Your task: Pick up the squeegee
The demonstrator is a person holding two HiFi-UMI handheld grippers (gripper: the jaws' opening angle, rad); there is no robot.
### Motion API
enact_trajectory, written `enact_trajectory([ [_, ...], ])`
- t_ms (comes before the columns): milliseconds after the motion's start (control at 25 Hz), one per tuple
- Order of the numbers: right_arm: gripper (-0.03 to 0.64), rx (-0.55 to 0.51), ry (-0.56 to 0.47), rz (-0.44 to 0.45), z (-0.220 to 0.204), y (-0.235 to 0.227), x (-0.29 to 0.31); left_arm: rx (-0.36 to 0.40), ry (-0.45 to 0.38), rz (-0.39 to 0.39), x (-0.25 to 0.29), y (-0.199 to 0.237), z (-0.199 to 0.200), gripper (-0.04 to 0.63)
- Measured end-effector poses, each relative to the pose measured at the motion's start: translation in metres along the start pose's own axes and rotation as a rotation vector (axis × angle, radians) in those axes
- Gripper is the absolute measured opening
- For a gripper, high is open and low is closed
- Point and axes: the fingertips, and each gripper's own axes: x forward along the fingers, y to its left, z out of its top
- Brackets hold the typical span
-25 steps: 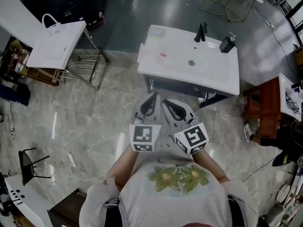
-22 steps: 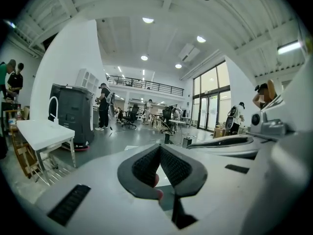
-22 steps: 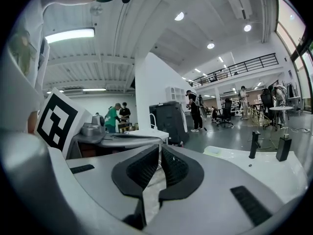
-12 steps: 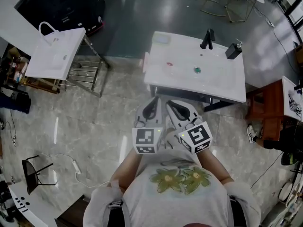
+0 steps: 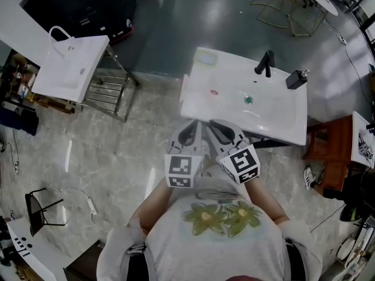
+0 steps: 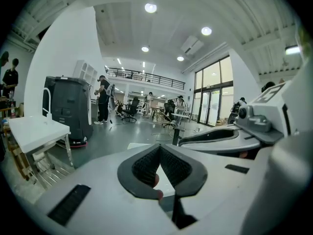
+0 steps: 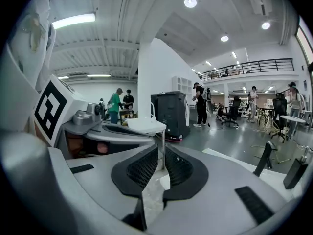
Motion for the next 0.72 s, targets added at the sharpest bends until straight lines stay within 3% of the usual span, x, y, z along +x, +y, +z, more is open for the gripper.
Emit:
enact_trajectory([
  [720,0.029,-0.076,0.199,0.139,-0.039,-0.063,0.096,-0.024,0.062,0.123,0.056,0.061,-0.004,0.011],
])
